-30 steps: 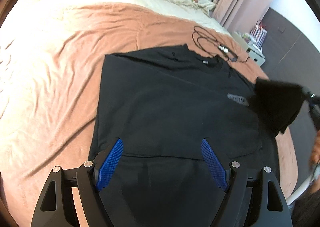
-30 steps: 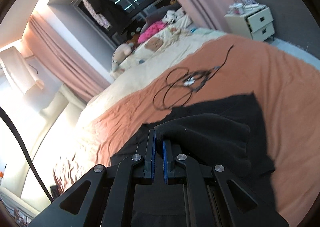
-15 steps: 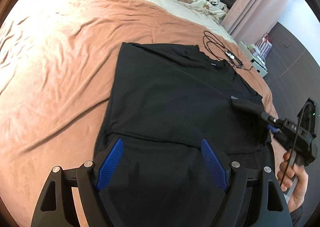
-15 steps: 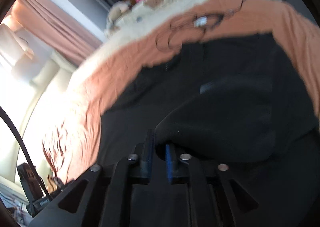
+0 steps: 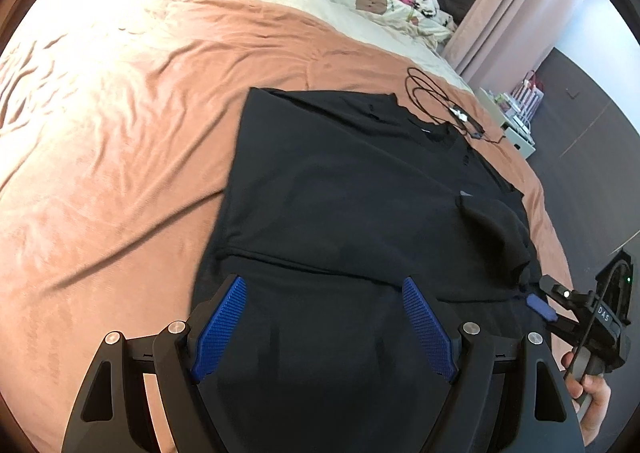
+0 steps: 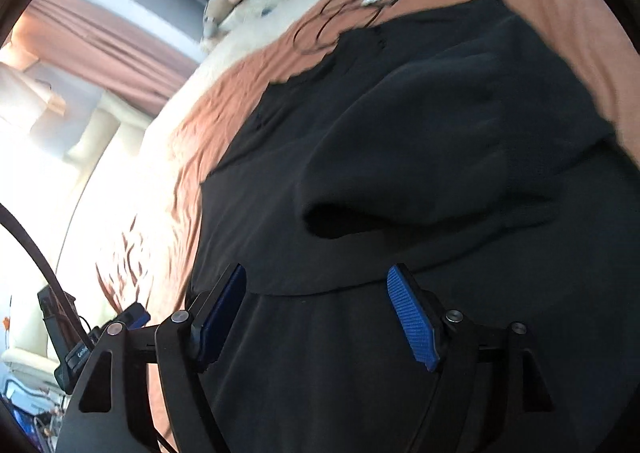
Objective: Fold small clothes
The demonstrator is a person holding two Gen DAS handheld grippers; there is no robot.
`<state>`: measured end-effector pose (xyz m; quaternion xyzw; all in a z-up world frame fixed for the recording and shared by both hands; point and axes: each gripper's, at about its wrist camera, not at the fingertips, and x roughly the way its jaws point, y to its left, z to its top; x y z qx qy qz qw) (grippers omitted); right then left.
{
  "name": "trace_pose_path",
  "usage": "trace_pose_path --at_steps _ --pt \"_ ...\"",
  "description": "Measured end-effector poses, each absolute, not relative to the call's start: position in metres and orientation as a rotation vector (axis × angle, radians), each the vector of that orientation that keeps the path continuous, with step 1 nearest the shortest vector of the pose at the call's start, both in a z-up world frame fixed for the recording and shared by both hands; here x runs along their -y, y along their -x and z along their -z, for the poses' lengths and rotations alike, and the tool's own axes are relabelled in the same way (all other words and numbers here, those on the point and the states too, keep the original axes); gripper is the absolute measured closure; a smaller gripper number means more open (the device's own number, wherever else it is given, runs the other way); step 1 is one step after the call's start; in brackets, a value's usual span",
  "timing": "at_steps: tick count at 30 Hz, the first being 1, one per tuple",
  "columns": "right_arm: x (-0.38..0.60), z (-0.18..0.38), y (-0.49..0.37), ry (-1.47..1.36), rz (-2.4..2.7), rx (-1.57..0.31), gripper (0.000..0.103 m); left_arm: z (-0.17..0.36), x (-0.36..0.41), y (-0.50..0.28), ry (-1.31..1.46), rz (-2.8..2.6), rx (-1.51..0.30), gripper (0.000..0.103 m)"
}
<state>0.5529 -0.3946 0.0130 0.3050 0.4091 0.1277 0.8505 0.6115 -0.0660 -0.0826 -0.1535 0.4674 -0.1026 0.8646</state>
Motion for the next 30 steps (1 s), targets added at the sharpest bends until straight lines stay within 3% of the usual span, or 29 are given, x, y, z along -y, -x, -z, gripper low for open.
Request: trace_pose_path --at_steps 30 --pt "0.480 0.018 -0.535 -0.744 -0.002 -0.675 0.031 0.062 0.253 -0.681 0.144 0.457 -0.934 0.021"
